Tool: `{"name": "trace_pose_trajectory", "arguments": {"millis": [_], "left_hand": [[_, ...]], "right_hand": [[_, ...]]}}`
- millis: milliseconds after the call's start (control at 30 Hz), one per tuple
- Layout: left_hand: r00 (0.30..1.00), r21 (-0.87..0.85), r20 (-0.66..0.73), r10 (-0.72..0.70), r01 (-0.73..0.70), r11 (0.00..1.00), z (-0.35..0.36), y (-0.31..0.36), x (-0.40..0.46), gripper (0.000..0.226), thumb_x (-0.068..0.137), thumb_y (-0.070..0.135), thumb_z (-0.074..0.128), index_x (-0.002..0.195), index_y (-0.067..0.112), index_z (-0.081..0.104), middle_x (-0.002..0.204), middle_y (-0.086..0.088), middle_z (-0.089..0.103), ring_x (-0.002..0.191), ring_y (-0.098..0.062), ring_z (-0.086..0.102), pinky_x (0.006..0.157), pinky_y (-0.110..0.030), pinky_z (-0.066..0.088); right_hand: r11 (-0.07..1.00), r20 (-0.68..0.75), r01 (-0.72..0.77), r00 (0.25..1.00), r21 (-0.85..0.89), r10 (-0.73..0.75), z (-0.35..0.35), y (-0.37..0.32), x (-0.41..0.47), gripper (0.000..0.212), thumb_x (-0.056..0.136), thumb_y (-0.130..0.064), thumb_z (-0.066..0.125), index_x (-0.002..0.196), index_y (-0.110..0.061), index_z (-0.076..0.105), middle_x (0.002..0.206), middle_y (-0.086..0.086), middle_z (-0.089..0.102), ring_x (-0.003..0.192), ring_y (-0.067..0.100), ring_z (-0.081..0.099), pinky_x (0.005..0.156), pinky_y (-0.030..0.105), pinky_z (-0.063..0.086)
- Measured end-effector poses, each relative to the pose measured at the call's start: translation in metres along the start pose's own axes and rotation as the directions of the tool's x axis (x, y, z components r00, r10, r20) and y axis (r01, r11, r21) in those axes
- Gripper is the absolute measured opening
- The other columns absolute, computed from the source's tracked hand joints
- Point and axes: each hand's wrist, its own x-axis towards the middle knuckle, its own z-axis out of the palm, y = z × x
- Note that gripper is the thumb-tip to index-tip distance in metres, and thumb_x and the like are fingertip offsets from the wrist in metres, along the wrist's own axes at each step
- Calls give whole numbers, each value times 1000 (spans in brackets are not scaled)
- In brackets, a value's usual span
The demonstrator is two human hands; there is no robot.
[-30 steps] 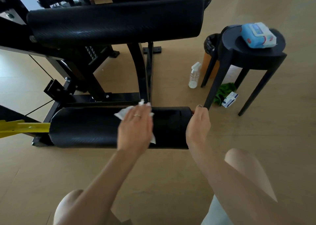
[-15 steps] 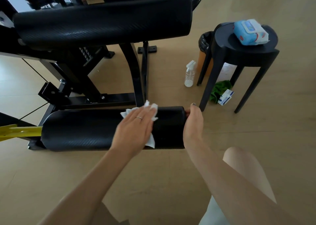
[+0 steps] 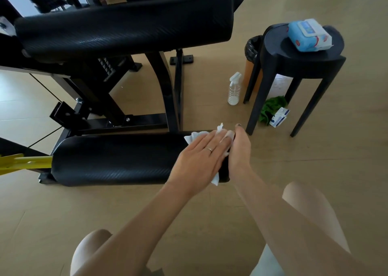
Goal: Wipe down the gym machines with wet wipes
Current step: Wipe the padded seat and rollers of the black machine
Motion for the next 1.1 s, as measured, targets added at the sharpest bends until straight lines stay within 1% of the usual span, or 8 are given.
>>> {"name": "trace_pose_trajectory", "arguments": {"millis": [100,233,367,467,600,767,1000,1100], "left_hand": [[971,-140,-55,-234,225,964,-12,-36,-33,52,106,23,35,157,23,28,157,0,42,143,-15,40,119,-35,34],[804,-230,-52,-592,567,791,-10,-119,-90,37,108,22,33,138,24,55,140,2,60,132,-18,52,107,-39,45],[747,-184,-69,-662,642,744,-4,-124,-87,45,108,31,25,135,16,58,140,-2,61,135,-19,51,114,-38,40],[815,-204,-86,-573,548,811,-10,-76,-51,43,107,33,24,139,22,52,139,2,59,131,-15,52,104,-33,48],[941,-190,-86,-327,307,932,-3,-8,-2,47,110,34,23,150,17,42,152,-1,49,144,-14,40,121,-34,30],[964,-240,-89,-252,225,944,-8,-10,-3,44,108,28,31,147,18,48,146,1,56,139,-13,47,120,-31,31],[775,-239,-53,-629,602,762,-13,-123,-97,41,108,30,29,139,24,56,142,2,59,133,-16,53,109,-38,44],[704,-203,-96,-704,679,706,-7,-139,-111,43,109,28,28,138,15,58,139,-4,62,133,-20,52,115,-37,38]], "right_hand": [[968,-85,153,981,-198,-173,8,-1,-5,41,103,-50,39,86,-15,52,86,4,59,80,19,57,69,35,44],[800,-40,419,876,-429,-480,6,7,-9,41,109,-38,29,81,-13,46,80,3,54,74,17,50,69,31,41],[569,30,563,726,-599,-687,1,22,-7,37,111,-27,25,86,-12,47,84,-1,49,78,14,47,71,13,37],[501,81,636,662,-587,-745,-5,32,-10,28,110,-19,28,91,-12,47,88,-1,45,81,12,44,74,11,36],[556,72,621,700,-553,-711,-20,59,-20,24,106,-24,31,101,-10,49,103,4,47,89,2,46,74,10,39],[703,12,483,828,-522,-561,-30,41,-33,17,108,-30,33,101,-23,46,99,2,53,89,15,54,74,30,46],[778,-39,292,926,-557,-375,23,-4,-15,31,110,-39,30,101,-16,48,107,-1,50,83,13,50,76,33,38],[756,-85,331,888,-564,-453,19,10,-13,36,109,-40,31,101,-13,53,103,3,59,87,17,58,77,37,47]]}}
